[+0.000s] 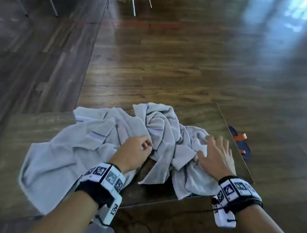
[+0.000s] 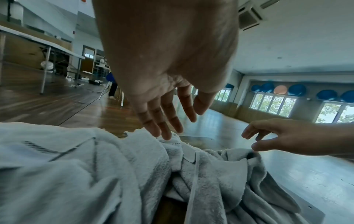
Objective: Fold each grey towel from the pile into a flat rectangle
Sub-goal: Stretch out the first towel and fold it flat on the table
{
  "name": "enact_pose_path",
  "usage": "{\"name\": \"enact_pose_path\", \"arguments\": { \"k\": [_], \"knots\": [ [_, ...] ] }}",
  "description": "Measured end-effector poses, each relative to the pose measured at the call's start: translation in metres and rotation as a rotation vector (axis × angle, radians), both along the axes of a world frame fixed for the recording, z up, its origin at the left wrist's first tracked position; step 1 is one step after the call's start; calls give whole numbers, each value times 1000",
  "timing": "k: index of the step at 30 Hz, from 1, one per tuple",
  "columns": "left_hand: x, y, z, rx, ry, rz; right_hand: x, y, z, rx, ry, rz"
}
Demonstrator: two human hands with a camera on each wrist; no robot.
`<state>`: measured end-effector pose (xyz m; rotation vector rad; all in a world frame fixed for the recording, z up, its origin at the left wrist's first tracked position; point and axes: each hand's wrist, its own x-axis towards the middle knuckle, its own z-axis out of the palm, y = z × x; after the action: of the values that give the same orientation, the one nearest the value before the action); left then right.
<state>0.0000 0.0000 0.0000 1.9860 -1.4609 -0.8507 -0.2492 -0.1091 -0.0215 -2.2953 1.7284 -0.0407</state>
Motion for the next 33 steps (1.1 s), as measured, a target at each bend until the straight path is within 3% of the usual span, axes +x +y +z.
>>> {"name": "enact_pose_path", "arguments": {
  "k": [3,7,13,18,24,29,33],
  "knots": [
    [-15,-26,-30,-77,-27,-28,-13,-15,-33,24,-22,-220],
    [-40,-38,-45,-160,-83,-94,-27,-20,-53,110,-77,-210],
    [-73,5,-28,-255,-138,-88,-31,0,-10,-231,-432,-246],
    [-72,23,3,-289,-245,-54,-26,24,48,-423,-826,-7],
    [-74,34,44,-443,-213,-61,-16,67,102,-407,-1106,297],
    [-76,56,59,-552,-239,-65,-14,94,114,-214,-1326,458],
    [-68,68,63,-602,-211,-24,-20,97,105,-239,-1355,472]
  ]
}}
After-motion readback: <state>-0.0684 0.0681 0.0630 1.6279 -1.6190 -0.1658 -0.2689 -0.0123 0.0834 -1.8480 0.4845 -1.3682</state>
